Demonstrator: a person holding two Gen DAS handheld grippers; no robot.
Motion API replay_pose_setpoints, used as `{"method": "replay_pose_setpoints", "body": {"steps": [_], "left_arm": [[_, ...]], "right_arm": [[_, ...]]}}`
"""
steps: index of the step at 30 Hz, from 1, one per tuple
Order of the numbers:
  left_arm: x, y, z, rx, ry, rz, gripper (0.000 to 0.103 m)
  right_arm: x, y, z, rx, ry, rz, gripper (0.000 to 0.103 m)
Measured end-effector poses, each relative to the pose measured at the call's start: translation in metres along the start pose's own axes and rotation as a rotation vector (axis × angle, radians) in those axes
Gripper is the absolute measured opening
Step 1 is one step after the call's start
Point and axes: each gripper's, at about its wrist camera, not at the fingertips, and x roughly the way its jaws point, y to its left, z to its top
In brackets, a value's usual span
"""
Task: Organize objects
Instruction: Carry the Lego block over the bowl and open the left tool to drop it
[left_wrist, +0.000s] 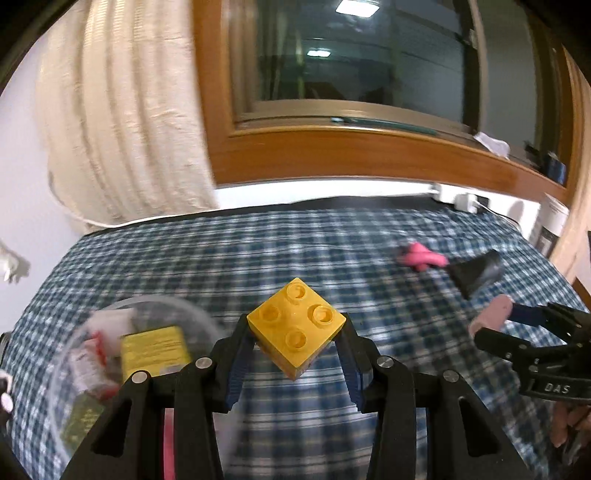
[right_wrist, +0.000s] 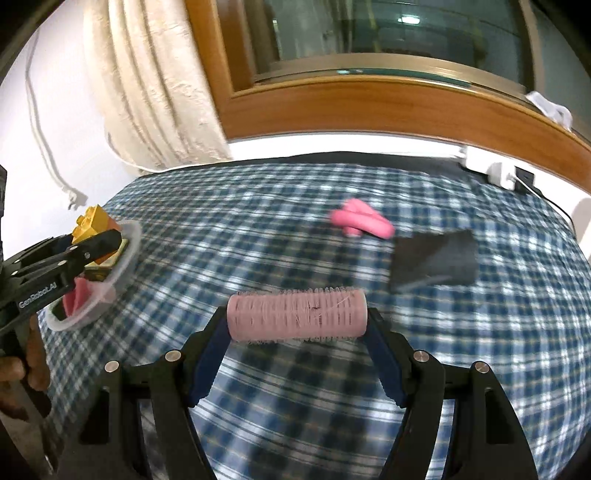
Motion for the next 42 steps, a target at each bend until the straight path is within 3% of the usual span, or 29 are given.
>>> {"method": "replay_pose_setpoints", "body": {"steps": [16, 35, 39, 42], "left_arm": [[-0.021, 0.118, -0.030, -0.165, -0.006, 0.185, 0.047], [-0.016, 0.167, -0.047, -0.206, 0.005, 0.252, 0.048], [-0.020, 0.171, -0.049, -0.231, -0.018, 0.257, 0.080], [-0.025, 0.173, -0.049, -0.241, -0.049, 0.284, 0.080]], "right_arm": [[0.027, 0.111, 0.035, -0.145, -0.014, 0.134, 0.072], [0.062, 0.209, 0.052, -0.240, -0.002, 0.276, 0.072], [0.069, 0.222, 0.053, -0.256, 0.002, 0.295, 0.072], [0.073, 0.228, 0.054, -0.264, 0.004, 0.304, 0.072]]}}
